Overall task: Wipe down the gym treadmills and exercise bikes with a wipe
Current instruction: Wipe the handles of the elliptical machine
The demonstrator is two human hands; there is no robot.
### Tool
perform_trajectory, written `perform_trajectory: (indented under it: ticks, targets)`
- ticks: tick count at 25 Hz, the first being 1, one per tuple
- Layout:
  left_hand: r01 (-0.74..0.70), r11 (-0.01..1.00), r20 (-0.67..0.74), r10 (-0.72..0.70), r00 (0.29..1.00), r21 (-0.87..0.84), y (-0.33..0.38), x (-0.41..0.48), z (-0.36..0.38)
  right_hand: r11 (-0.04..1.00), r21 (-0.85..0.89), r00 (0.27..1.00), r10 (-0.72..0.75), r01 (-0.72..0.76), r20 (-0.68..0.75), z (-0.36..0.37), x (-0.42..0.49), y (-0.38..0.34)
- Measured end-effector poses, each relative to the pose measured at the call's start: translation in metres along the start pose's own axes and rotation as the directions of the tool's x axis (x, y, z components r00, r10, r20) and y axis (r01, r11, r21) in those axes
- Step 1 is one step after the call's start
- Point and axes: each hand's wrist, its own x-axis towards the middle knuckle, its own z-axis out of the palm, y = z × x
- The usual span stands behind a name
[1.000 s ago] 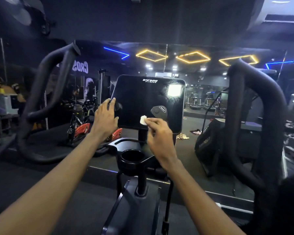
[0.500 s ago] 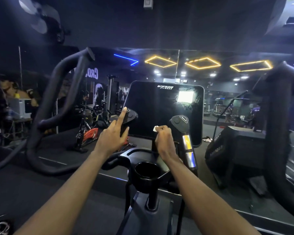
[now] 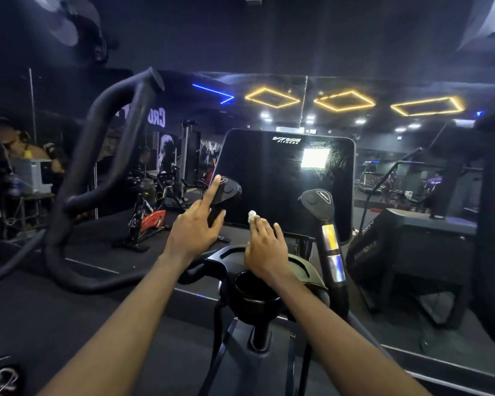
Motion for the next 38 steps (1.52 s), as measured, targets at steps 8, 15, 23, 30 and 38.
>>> perform_trajectory:
  ticks: [8, 15, 23, 30, 38]
  targets:
    - [0.112, 0.993, -0.01, -0.113, 0.994, -0.04, -0.007, 0.0, 0.006, 0.969, -0.042, 0.97, 0.245, -0.245, 0.005, -0.004, -0.018, 0.007]
    - [0.197, 0.98, -0.01, -0.197, 0.98, -0.032, -0.009, 0.002, 0.01, 0.975, -0.11, 0.978, 0.199, -0.192, 0.06, -0.01, -0.009, 0.007]
    - [0.219, 0.973, 0.013, -0.219, 0.976, -0.072, -0.006, 0.002, 0.007, 0.938, 0.136, 0.946, 0.325, -0.319, -0.023, -0.004, 0.022, 0.011]
    - [0.267, 0.954, 0.062, -0.261, 0.963, -0.135, 0.004, 0.003, -0.003, 0.954, 0.125, 0.962, 0.274, -0.271, -0.005, -0.009, 0.051, 0.017]
    - [0.049, 0.99, 0.087, -0.037, 0.995, -0.136, 0.025, 0.058, 0.0, 0.967, 0.092, 0.968, 0.243, -0.236, -0.07, -0.008, 0.139, 0.016]
